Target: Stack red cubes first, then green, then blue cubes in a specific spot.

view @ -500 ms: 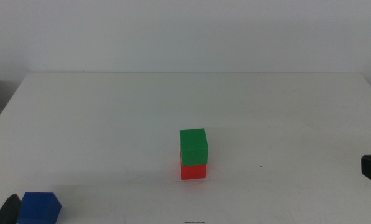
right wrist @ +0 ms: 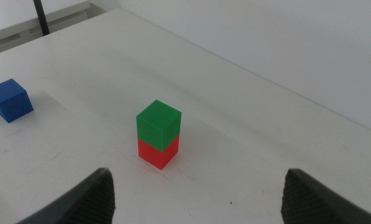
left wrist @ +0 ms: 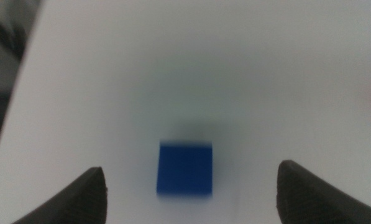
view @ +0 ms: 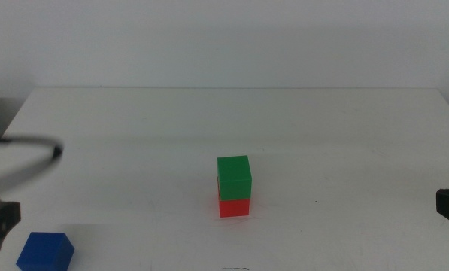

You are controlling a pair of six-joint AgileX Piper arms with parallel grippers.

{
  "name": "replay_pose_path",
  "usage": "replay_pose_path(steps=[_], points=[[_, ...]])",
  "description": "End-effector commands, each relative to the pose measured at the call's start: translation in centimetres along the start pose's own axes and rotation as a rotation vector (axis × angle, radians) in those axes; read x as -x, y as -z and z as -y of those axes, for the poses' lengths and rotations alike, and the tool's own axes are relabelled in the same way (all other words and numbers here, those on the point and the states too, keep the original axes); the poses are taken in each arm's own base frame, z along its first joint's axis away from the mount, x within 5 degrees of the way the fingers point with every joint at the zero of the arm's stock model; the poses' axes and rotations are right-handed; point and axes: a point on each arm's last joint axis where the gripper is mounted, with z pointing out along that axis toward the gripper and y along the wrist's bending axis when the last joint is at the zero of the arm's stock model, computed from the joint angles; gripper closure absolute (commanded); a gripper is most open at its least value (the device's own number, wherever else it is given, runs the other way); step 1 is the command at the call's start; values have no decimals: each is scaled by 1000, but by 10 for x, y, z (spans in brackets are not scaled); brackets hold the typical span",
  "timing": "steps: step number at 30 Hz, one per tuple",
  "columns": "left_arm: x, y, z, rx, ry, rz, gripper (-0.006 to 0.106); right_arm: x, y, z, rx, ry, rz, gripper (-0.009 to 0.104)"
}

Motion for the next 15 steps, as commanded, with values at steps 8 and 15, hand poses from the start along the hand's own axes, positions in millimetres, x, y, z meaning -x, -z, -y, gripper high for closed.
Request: replay_pose_path(steps=[8,15], points=[[60,-23,4,-54,16,-536,7,14,4,2,-16,20,93,4],[60,-66,2,-65,-3,-648,7,14,4,2,-16,20,93,4]])
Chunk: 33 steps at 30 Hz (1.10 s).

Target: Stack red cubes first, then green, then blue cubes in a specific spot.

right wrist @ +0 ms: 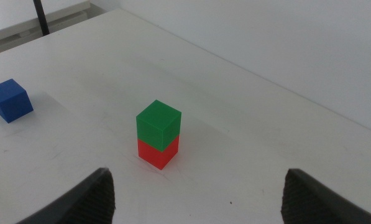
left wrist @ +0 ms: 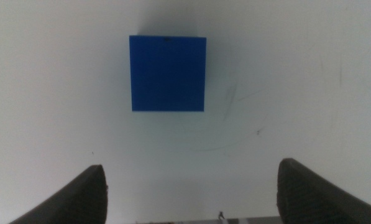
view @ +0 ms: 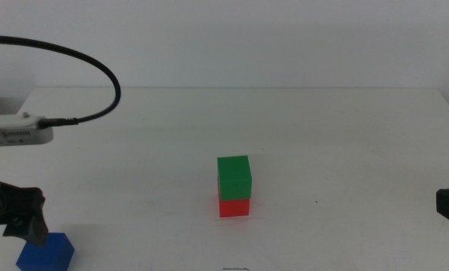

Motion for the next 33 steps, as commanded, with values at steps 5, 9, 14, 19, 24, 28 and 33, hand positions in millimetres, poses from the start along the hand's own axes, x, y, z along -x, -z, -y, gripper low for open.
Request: replay_pose_path(steps=[5,9,14,19,24,28,33], points=[[20,-8,-3,22,-97,55,7,14,4,2,-16,20,93,4],[30,-30,-5,17,-94,20,7,14,4,2,-16,20,93,4],[41,-53,-6,-14,-81,-34,7,14,4,2,-16,20,93,4],[46,-74,-8,-22,-71,-111,11,14,4,2,-16,20,93,4],[51,-92,-10,-20,-67,-155,15,14,4,2,-16,20,93,4],[54,-103,-12,-22,-67,-179,18,14,4,2,-16,20,93,4],[54,-112,-12,-26,-66,-212,28,14,4,2,-16,20,93,4]])
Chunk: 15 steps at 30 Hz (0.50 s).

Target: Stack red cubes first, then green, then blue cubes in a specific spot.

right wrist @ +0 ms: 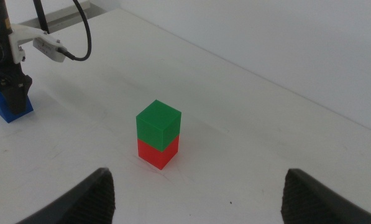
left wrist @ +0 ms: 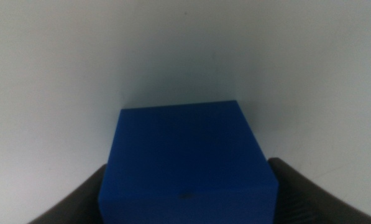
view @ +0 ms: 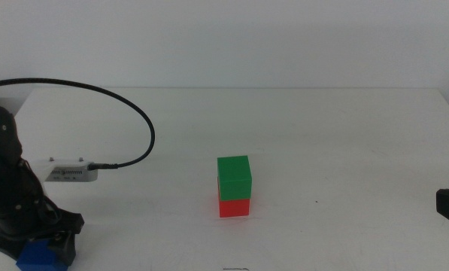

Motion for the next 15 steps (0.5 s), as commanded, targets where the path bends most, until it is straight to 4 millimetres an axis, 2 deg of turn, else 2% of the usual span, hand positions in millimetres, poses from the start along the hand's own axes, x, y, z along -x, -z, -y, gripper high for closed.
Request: replay_pose_path(steps=[1,6,10,15], points=[[2,10,2,-8,3,36,30,14,4,2,-16,20,93,4],[3,8,3,-21,29,39,45,14,4,2,-16,20,93,4],[2,12,7,-59,60,45,64,14,4,2,-16,20,93,4],[-9,46,30,-120,86,149,83,14,4,2,-16,20,93,4]])
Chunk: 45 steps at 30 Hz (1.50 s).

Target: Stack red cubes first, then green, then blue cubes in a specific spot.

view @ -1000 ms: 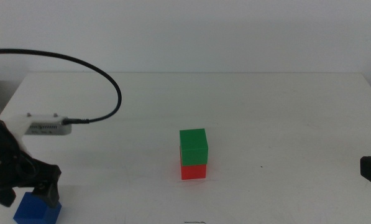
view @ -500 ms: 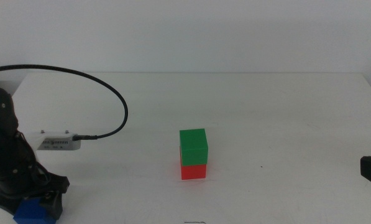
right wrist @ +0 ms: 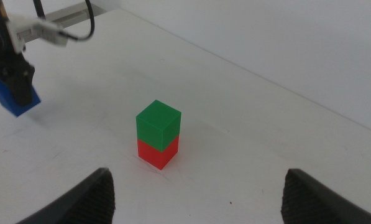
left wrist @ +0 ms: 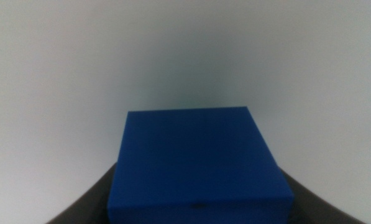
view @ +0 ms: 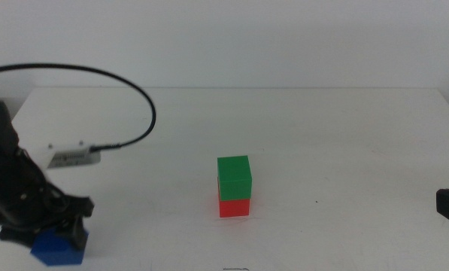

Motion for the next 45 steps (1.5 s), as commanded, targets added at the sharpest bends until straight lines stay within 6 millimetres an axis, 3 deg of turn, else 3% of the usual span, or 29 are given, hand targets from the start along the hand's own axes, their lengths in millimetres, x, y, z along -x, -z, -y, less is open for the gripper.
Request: replay_pose_path(steps=[1,5,10,14,22,28,35,45], points=[[-6,37,24,-45,20,111,86,14,4,2,-16,20,93,4],[-10,78,62,9,80,212,98,14,4,2,-16,20,93,4],[-8,119,113,72,144,258,102,14,4,2,-16,20,93,4],[-3,133,150,85,124,309,102,14,4,2,-16,20,93,4],[21,127,208,34,68,317,102,14,4,2,-16,20,93,4],[38,111,243,19,24,305,102,14,4,2,-16,20,93,4],[47,92,254,25,19,262,102,14,4,2,-16,20,93,4],[44,90,258,-14,28,227,102,14,4,2,-16,20,93,4]])
